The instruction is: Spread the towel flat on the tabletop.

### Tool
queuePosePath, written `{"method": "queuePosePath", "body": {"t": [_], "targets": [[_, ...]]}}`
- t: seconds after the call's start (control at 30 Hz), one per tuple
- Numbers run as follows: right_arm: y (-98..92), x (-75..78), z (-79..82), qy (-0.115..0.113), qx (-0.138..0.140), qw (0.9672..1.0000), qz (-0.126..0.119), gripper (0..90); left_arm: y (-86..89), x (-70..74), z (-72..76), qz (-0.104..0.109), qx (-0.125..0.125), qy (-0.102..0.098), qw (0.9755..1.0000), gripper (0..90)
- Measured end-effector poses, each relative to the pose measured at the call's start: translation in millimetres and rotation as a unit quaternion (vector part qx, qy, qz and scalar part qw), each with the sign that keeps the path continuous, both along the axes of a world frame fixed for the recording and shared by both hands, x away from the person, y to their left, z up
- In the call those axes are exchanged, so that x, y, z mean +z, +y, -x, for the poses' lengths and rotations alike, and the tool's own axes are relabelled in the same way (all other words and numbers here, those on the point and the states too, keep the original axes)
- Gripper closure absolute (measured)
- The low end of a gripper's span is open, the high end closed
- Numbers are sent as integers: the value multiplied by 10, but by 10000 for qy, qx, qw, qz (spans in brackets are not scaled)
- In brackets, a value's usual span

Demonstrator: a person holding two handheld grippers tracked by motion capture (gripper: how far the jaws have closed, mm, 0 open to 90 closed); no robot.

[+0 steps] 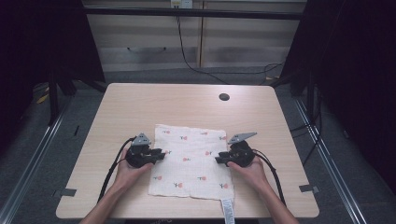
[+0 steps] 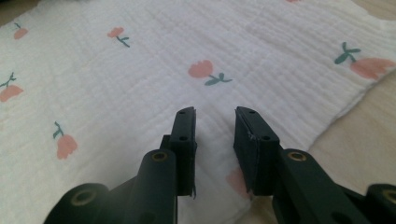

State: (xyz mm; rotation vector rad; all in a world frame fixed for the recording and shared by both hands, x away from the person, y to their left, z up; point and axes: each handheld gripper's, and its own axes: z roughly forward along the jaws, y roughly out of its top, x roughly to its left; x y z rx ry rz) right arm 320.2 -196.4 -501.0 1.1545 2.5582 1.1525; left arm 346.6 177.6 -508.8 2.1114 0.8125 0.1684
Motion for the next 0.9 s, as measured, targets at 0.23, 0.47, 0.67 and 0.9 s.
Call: {"method": "queuePosePath", "body": {"t": [0.23,0.47,0.67,0.9], "targets": [[-125,11,159,36,-6,10000,27,692,-83,0,82,-37,-132,-42,9999,750],[-159,15,316,-2,35,10000,47,691,-68,21,286,-151,-318,-47,9994,800],[-147,23,412,135,93,9999,-35,688,-38,28,352,-166,-420,-30,9990,808],[-178,101,290,96,-39,9999,-113,638,-22,18,327,-85,-479,3,9988,808]]}}
